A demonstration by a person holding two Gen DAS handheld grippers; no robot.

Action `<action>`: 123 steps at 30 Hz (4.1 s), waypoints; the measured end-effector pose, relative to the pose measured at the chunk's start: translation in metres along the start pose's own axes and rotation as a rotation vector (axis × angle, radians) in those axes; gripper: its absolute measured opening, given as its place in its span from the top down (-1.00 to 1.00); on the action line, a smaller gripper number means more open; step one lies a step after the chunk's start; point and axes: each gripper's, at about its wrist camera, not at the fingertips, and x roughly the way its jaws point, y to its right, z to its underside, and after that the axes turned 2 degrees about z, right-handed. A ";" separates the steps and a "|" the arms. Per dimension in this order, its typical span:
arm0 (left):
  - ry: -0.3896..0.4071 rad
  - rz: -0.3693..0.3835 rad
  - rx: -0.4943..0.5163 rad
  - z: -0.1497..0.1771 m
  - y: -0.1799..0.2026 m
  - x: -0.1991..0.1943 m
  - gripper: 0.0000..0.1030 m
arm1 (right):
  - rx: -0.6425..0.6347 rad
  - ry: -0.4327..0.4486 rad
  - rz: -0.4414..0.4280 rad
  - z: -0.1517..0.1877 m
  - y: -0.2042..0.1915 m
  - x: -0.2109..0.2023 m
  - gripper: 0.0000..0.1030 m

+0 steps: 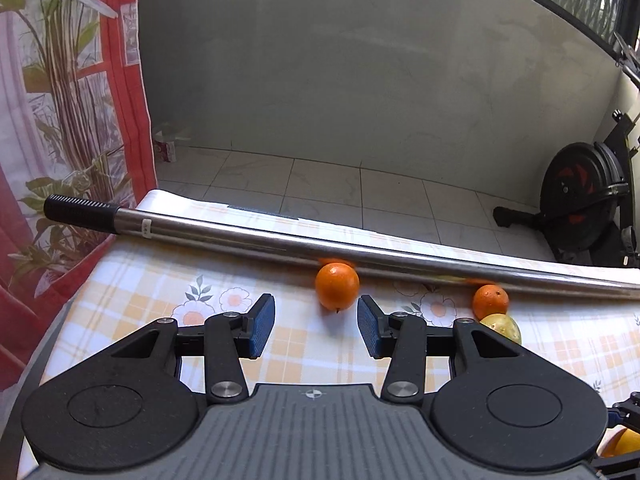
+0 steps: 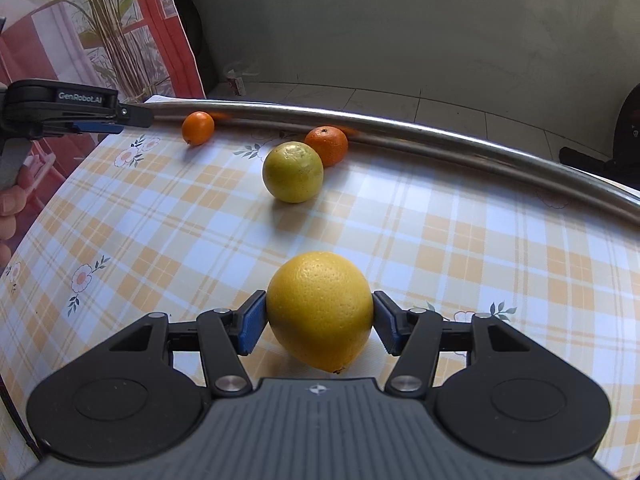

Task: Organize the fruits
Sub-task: 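Close the right tool on the grapefruit while the left closes on the orange mandarin, then carry the mandarin with the left tool and the grapefruit with the right over the plate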

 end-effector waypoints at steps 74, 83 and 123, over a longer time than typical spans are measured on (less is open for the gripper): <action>0.130 0.278 0.270 0.088 0.134 -0.149 0.24 | 0.321 0.305 0.078 0.114 0.048 -0.152 -0.13; 0.077 0.366 0.350 0.133 0.179 -0.148 0.24 | 0.341 0.302 0.072 0.142 0.061 -0.167 -0.13; -0.147 0.351 0.395 0.186 0.207 -0.085 0.24 | 0.460 0.289 -0.017 0.166 0.085 -0.157 -0.13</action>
